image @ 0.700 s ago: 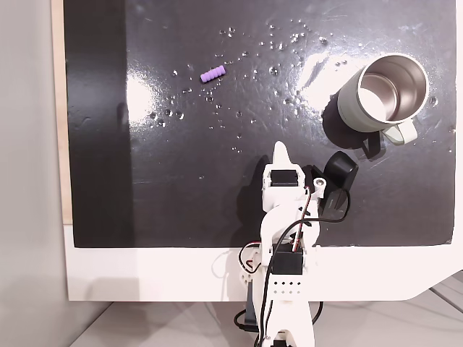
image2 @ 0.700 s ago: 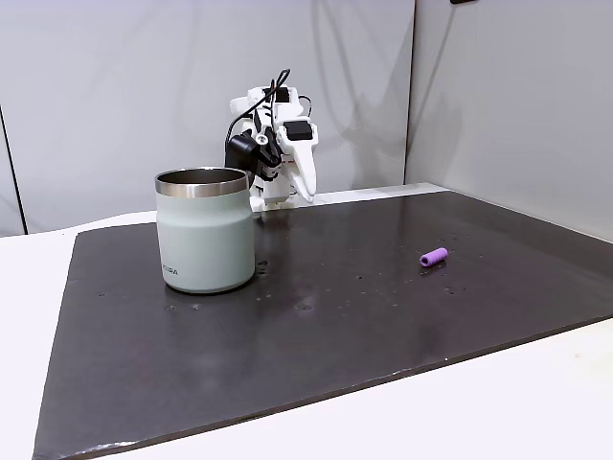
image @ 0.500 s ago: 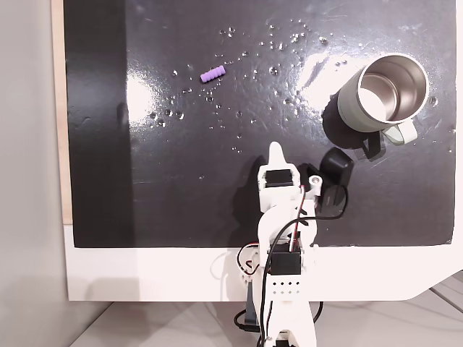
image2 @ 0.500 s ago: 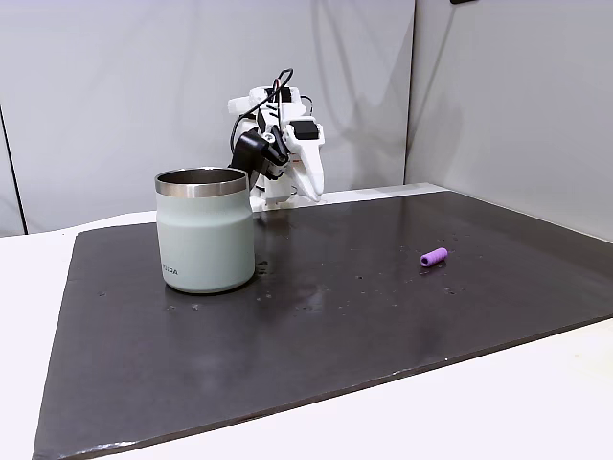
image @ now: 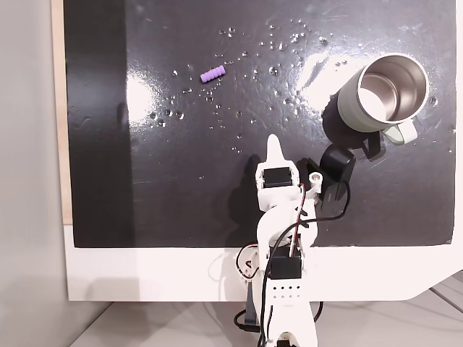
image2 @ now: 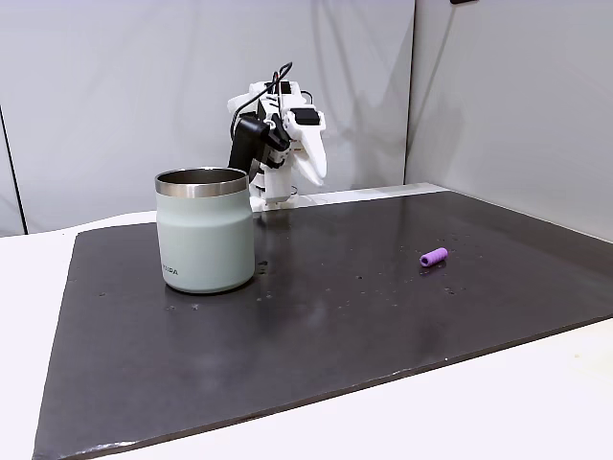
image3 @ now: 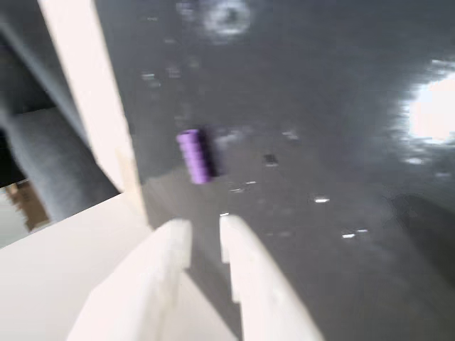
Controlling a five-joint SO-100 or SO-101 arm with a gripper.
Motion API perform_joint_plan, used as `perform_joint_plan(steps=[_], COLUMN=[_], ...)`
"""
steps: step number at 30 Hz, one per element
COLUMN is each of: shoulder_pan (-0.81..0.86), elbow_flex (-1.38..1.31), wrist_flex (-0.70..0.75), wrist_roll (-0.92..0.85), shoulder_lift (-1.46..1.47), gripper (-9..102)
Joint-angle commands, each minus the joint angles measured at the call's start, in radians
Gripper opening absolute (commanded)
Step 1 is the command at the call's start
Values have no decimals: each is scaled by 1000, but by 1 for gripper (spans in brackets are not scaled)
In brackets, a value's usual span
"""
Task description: Grasp a pengrip and put it in the cup.
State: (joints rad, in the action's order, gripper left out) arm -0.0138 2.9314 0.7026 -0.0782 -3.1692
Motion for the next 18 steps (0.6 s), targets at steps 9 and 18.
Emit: perform_joint_plan(steps=[9,18], shoulder_pan=[-126,-227], elbow_flex=[-626,-1106], wrist_flex=[-26,104], wrist_roll=[167,295], shoulder_lift=[505,914], gripper=[0,0])
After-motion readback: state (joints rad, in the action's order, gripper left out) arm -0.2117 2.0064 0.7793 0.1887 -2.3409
